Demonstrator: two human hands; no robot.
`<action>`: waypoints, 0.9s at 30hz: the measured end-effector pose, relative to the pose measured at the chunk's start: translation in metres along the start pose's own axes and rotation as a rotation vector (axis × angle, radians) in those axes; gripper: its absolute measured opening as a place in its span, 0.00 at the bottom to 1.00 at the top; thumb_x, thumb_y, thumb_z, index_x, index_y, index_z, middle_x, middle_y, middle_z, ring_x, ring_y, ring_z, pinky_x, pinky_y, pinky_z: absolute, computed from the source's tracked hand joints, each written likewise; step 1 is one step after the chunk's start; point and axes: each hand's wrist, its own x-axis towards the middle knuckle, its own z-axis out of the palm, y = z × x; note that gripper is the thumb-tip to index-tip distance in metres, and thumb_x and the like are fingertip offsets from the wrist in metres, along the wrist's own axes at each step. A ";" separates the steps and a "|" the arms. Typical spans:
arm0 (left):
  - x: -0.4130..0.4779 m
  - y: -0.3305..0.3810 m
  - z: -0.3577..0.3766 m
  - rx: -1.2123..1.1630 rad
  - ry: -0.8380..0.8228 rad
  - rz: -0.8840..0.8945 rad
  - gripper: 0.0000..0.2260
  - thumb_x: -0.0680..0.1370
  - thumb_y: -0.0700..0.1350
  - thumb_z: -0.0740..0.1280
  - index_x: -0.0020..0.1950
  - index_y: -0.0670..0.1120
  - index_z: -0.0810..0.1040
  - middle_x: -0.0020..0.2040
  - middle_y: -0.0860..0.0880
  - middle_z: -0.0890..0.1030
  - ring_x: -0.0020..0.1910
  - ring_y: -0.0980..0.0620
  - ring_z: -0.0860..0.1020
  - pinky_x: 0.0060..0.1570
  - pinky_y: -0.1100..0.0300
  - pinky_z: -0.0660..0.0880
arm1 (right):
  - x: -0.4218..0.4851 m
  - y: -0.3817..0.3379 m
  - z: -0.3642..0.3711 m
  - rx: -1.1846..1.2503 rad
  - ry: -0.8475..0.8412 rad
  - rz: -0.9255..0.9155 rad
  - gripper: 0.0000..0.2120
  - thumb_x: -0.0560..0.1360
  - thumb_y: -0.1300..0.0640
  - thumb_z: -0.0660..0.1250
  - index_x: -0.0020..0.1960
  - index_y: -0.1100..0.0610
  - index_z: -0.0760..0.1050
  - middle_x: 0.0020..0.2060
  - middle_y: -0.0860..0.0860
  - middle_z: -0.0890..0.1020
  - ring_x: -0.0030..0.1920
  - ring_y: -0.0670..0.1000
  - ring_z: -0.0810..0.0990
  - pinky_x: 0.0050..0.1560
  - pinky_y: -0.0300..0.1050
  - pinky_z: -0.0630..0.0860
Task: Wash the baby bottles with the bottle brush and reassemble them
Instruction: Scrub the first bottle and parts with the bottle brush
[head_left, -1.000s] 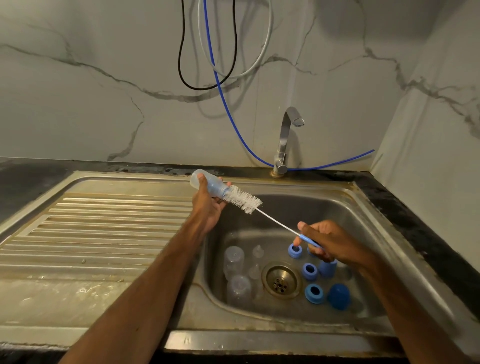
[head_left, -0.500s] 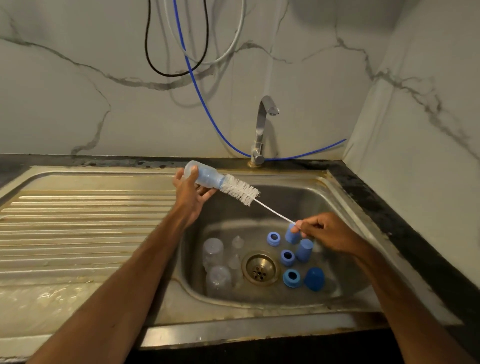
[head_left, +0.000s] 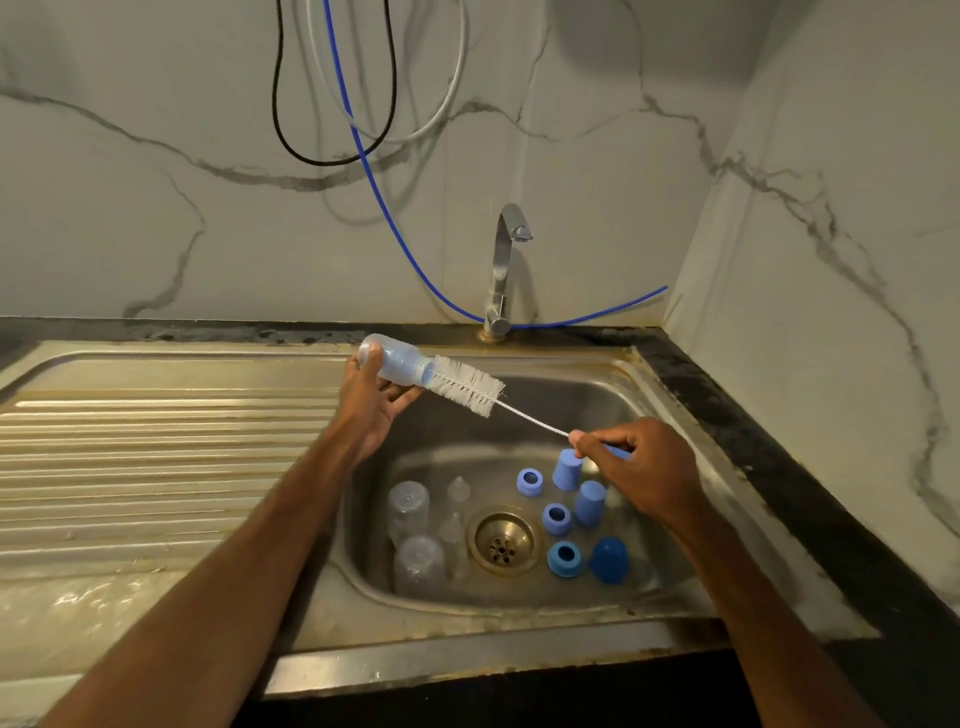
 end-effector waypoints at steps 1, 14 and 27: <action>0.002 0.004 -0.004 -0.011 0.029 0.005 0.21 0.85 0.53 0.60 0.77 0.48 0.62 0.69 0.37 0.74 0.62 0.40 0.81 0.47 0.54 0.84 | 0.000 0.000 -0.003 -0.004 0.019 -0.011 0.14 0.75 0.37 0.69 0.41 0.44 0.86 0.36 0.39 0.85 0.39 0.42 0.84 0.49 0.52 0.82; 0.009 0.006 -0.013 -0.177 -0.013 -0.101 0.25 0.84 0.52 0.63 0.78 0.43 0.62 0.68 0.34 0.75 0.61 0.40 0.82 0.48 0.53 0.83 | 0.001 -0.004 -0.008 0.076 -0.018 -0.137 0.10 0.77 0.48 0.71 0.39 0.49 0.85 0.34 0.42 0.86 0.37 0.42 0.85 0.48 0.44 0.82; 0.012 0.008 -0.011 -0.303 0.066 0.056 0.25 0.83 0.48 0.66 0.77 0.41 0.64 0.68 0.34 0.75 0.63 0.37 0.80 0.48 0.49 0.84 | 0.001 -0.019 0.004 0.250 -0.244 -0.008 0.21 0.83 0.53 0.63 0.38 0.65 0.80 0.24 0.49 0.75 0.23 0.41 0.71 0.30 0.30 0.70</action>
